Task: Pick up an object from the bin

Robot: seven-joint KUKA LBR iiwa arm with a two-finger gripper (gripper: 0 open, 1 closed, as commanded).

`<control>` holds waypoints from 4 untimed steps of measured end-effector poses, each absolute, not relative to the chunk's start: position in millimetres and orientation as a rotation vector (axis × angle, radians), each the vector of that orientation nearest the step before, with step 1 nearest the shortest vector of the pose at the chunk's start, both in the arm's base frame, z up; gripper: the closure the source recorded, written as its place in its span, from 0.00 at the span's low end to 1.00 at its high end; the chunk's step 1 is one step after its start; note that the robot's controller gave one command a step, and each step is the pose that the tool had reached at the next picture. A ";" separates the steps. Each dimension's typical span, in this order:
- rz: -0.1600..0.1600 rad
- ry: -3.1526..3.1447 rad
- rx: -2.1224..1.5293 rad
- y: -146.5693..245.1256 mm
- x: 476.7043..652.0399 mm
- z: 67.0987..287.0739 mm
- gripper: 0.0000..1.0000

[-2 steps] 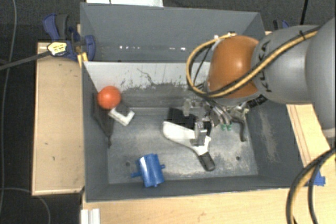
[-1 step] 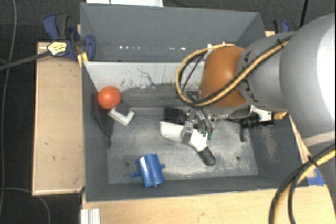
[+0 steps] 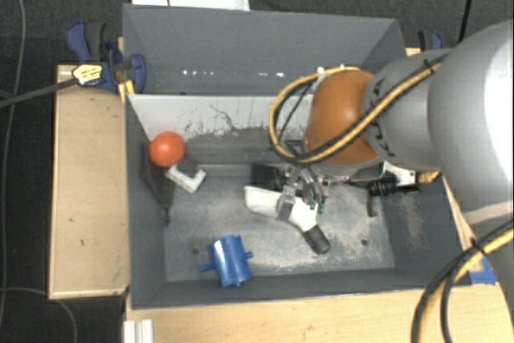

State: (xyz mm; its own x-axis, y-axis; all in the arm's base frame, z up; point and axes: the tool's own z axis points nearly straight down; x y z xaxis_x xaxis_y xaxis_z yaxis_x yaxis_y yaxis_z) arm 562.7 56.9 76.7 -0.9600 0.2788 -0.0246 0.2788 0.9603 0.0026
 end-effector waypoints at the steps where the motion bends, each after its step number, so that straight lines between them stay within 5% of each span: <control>1: -0.001 3.083 0.444 48.4 562.9 214.4 1.00; 2: -0.001 3.084 0.444 48.4 562.7 214.0 0.00; 3: -0.002 3.085 0.442 48.3 562.6 214.0 0.00; 4: -0.002 3.078 0.504 53.1 573.3 255.4 0.00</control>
Offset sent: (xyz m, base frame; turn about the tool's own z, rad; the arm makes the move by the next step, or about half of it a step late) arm 0.0000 0.0000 0.0000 0.0000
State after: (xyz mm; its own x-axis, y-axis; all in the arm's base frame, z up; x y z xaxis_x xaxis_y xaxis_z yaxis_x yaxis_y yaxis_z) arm 573.3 53.1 255.4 -0.9476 0.3186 -0.0225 0.3186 0.9479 0.0026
